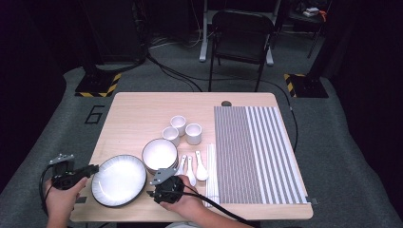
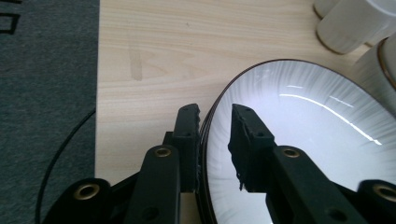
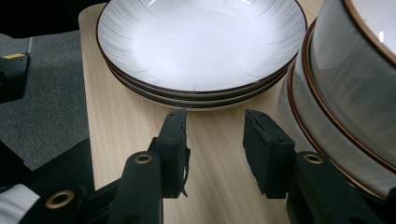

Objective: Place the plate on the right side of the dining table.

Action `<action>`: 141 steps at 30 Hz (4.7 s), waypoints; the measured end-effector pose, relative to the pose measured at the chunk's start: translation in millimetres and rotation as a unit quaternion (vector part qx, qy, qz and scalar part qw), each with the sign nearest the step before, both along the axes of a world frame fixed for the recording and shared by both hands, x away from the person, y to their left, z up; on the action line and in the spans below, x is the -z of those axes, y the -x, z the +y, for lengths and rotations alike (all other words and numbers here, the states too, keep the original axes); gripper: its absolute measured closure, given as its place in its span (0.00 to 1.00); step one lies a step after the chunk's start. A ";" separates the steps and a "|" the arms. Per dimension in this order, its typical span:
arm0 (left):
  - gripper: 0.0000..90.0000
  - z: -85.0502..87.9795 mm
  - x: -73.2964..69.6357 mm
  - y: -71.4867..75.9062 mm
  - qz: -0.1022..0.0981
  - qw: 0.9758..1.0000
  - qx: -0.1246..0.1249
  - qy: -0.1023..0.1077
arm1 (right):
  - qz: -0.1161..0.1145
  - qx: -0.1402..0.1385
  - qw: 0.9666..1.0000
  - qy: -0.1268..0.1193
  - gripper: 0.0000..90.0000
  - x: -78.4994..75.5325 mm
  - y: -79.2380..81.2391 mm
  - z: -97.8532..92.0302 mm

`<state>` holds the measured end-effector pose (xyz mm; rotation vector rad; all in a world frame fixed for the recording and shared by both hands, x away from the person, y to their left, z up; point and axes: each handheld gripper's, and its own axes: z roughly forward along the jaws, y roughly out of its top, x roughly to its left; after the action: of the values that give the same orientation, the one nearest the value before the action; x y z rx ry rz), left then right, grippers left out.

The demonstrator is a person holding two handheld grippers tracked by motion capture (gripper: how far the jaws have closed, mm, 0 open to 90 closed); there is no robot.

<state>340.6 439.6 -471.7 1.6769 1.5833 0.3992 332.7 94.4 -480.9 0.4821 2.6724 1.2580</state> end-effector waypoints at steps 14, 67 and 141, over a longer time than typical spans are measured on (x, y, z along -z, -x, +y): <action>0.92 4.2 0.9 -2.4 0.016 1.000 -0.002 0.015 | -0.005 -0.009 1.000 -0.014 0.63 -2.2 5.7 6.9; 0.89 3.5 7.4 -3.6 0.036 0.999 -0.004 0.004 | 0.003 0.015 1.000 -0.011 0.76 5.1 2.9 25.6; 0.78 4.2 19.4 -8.0 0.062 0.997 0.017 0.037 | 0.022 0.035 0.999 -0.011 0.86 2.4 -2.8 39.5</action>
<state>348.7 443.8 -491.1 1.6969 1.6377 0.2200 335.5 133.9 -483.2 0.6067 2.6540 1.2743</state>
